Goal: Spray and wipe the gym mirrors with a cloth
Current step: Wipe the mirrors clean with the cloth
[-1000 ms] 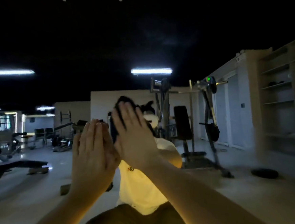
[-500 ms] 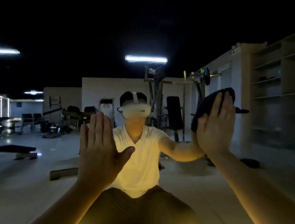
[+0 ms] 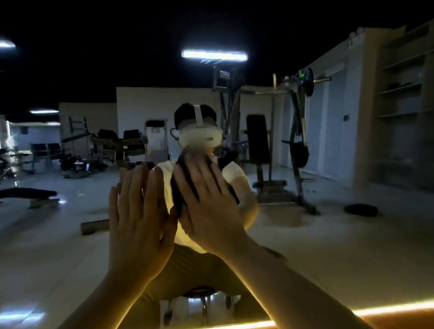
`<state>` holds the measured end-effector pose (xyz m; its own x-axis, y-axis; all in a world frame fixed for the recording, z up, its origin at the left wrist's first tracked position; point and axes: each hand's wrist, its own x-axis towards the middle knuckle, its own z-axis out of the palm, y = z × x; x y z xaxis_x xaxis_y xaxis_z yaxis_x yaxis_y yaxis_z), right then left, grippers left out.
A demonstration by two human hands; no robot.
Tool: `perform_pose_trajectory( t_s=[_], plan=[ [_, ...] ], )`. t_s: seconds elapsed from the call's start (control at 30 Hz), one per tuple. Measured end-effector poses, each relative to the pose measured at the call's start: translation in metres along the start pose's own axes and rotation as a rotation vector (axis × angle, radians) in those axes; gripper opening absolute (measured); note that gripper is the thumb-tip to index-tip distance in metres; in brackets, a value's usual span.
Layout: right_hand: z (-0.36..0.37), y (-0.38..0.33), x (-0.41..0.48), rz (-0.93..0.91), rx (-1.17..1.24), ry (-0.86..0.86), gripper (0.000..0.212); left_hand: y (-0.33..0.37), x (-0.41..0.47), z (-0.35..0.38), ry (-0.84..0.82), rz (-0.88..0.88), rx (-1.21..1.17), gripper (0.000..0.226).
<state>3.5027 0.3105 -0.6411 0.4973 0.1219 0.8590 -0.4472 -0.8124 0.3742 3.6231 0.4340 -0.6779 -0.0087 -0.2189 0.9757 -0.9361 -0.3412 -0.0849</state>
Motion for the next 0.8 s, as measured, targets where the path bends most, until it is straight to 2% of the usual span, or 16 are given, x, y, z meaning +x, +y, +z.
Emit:
perform_pose_trajectory(
  t_s=[0.07,0.13,0.23,0.37,0.5,0.67,0.8],
  plan=[
    [0.002,0.010,-0.018,-0.113,-0.040,-0.025,0.062,0.006,-0.008,0.004,-0.004,0.028,-0.014,0.080],
    [-0.002,0.035,-0.032,-0.096,-0.077,-0.011,0.066,0.016,-0.010,0.007,0.004,0.045,-0.018,0.080],
    [-0.014,0.082,-0.058,0.106,-0.107,0.016,0.073,0.031,-0.010,0.016,-0.025,0.026,-0.039,0.089],
    [-0.026,0.133,-0.096,0.475,-0.110,0.072,0.071,0.042,-0.011,0.031,-0.069,0.005,-0.019,0.099],
    [-0.023,0.123,-0.102,0.677,-0.092,0.140,0.068,0.043,-0.013,0.034,-0.057,-0.007,0.013,0.103],
    [-0.001,0.053,-0.095,0.482,-0.051,0.086,0.065,0.042,-0.034,0.027,-0.005,0.001,-0.022,0.088],
    [0.015,0.003,-0.093,0.274,-0.024,0.017,0.064,0.026,-0.069,0.023,-0.034,-0.077,-0.010,0.089]
  ],
)
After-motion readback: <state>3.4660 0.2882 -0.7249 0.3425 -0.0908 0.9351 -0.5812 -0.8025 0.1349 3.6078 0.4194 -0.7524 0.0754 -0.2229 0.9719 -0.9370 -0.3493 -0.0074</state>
